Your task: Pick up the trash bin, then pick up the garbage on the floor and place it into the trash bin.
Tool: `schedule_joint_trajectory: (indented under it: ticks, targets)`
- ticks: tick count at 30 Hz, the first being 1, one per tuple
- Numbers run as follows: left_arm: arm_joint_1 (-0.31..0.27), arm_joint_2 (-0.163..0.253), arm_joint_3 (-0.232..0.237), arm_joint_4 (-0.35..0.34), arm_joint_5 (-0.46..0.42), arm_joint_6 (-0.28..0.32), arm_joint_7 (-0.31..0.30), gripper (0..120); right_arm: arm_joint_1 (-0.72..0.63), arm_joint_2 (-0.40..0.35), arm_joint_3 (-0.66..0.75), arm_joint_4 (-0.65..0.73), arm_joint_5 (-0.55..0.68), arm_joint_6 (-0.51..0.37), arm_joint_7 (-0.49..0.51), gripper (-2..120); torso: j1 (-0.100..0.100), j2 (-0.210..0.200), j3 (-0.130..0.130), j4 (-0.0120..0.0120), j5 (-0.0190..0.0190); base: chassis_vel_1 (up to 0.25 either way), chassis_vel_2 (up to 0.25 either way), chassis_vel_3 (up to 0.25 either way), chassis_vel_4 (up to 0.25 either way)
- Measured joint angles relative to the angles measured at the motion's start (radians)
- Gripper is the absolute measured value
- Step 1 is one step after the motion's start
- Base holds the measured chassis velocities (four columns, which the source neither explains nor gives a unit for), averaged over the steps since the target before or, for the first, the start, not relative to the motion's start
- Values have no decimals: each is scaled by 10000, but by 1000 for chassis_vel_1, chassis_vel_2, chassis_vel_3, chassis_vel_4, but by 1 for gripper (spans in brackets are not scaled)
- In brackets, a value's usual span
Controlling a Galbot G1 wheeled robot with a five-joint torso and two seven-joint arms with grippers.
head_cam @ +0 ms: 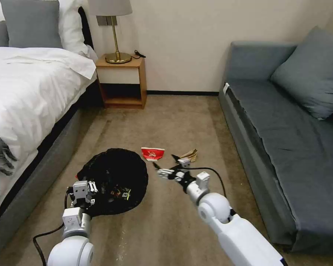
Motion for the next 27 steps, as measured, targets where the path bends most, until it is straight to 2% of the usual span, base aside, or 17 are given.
schedule_joint_trajectory:
  ticks: [6, 13, 27]
  targets:
    - [-12, -29, -68, 213, 127, -138, -10, 4, -116, 36, 621, -1182, -608, 14, 404, 100, 0, 0, 0, 0, -2, 0, 0, 0, 0]
    - [-33, 40, -259, 506, 136, -298, -106, 4, 21, 217, 988, -2091, -624, 29, 586, 100, 0, 0, 0, 1, 0, 0, 0, 0, 0]
    - [28, 127, -207, 363, 87, -250, -127, 4, 105, 401, 1078, -2558, -778, 530, 266, 100, 0, 0, 0, 0, -2, 0, 0, 0, 0]
